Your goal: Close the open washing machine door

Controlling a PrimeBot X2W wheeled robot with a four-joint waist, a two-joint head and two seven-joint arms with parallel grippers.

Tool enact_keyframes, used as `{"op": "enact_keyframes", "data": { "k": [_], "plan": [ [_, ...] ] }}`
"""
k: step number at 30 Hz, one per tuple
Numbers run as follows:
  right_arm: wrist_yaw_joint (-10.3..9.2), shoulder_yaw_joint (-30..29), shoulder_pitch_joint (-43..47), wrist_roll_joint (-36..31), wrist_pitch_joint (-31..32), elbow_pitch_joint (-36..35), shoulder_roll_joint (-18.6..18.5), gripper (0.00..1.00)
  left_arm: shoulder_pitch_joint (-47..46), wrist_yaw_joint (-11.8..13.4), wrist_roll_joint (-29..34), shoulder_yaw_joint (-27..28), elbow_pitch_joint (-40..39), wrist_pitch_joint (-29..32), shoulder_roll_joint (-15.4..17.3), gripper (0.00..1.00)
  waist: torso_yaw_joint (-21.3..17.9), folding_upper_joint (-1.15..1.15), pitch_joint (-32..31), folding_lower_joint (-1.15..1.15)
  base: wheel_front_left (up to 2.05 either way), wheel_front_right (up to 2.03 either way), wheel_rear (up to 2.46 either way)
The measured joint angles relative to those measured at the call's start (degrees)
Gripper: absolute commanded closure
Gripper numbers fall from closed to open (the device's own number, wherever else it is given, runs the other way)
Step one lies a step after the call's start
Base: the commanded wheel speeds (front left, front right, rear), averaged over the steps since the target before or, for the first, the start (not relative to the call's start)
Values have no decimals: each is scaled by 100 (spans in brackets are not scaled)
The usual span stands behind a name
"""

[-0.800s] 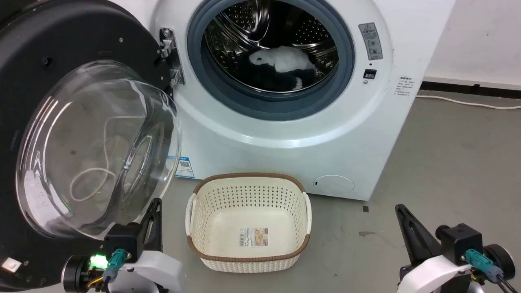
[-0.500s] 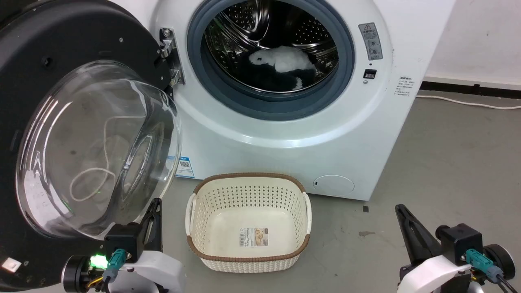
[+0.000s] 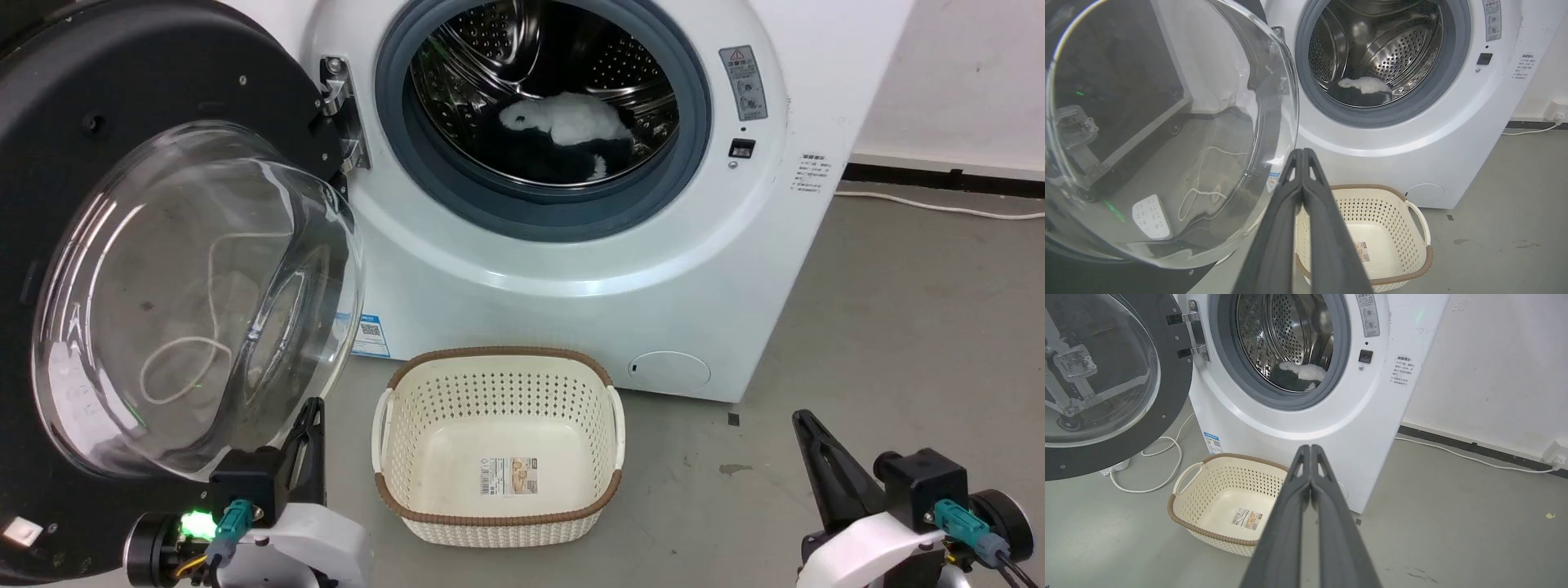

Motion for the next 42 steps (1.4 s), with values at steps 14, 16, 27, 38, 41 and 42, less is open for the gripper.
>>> {"op": "enact_keyframes", "data": {
  "k": [14, 16, 27, 38, 41, 42],
  "plan": [
    [0, 0, -1, 0, -1, -1, 0, 100, 0, 0, 0, 0, 0, 0, 0, 100, 0, 0, 0, 0, 0, 0, 0],
    [0, -1, -1, 0, 0, -1, 0, 100, 0, 0, 0, 0, 0, 0, 0, 100, 0, 0, 0, 0, 0, 0, 0],
    [0, 2, 2, 4, -1, 5, 0, 0, -1, 8, -1, -7, 8, 0, 0, 0, 0, 0, 0, 0, 0, 0, 0],
    [0, 36, 10, 120, -96, 59, 0, 0, -1, 7, -158, -58, 32, -91, 0, 0, 10, 0, 6, 0, 0, 0, 0],
    [0, 46, 13, 169, -133, 78, 0, 0, -1, 0, -199, -70, 45, -120, 0, 100, 13, 0, 9, 0, 0, 0, 0],
    [0, 52, 14, 170, -151, 86, 0, 0, 0, -1, -214, -76, 51, -140, 0, 100, 14, 0, 10, 0, 0, 0, 0]
  ]
}}
